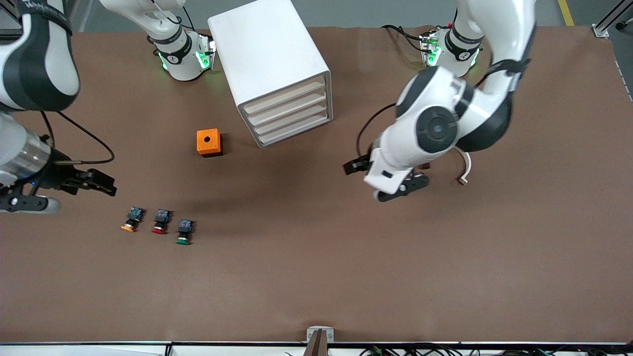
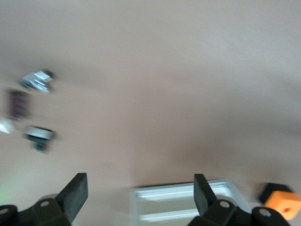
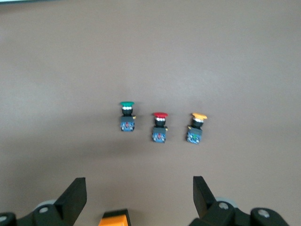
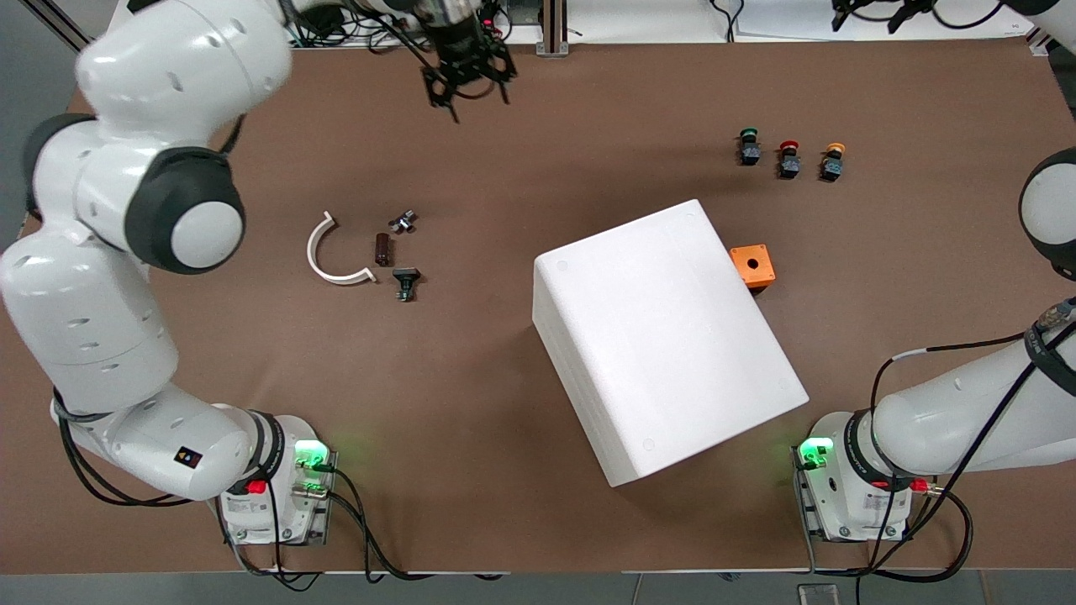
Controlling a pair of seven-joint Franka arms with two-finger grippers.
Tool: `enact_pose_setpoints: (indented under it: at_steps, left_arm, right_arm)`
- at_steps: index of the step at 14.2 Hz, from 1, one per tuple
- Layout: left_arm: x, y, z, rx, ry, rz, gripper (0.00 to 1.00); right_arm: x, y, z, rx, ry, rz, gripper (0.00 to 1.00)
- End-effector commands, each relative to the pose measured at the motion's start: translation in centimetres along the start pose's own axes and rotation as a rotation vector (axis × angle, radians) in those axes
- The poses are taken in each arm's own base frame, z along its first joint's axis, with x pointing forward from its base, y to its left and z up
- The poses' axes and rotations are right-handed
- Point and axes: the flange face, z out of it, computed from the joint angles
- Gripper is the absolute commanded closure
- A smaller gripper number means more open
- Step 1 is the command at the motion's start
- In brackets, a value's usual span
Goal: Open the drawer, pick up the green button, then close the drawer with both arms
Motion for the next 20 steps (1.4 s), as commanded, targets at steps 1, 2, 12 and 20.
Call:
enact_pose_setpoints:
  at_steps: [1, 2, 12, 20]
  left_arm:
    - [0.5, -5.4, -3.6, 0.097, 0.009, 0.111, 0.01]
    - [1.0, -7.4, -5.0, 0.112, 0.006, 0.145, 0.01]
    - [-0.8, -26.3, -14.0, 0.12, 0.081, 0.364, 0.01]
    - [-1.4, -28.2, -18.9, 0.093, 0.285, 0.332, 0.0]
  right_arm:
    - [-0.1, 1.3, -4.9, -0.033, 0.01, -0.011, 0.0]
    - [-0.3, 1.4, -5.5, -0.04, 0.002, -0.011, 0.0]
    - [-4.4, 1.7, -7.4, -0.069, 0.04, -0.023, 0.0]
    - [-5.1, 2.0, -7.3, -0.055, 0.046, -0.015, 0.0]
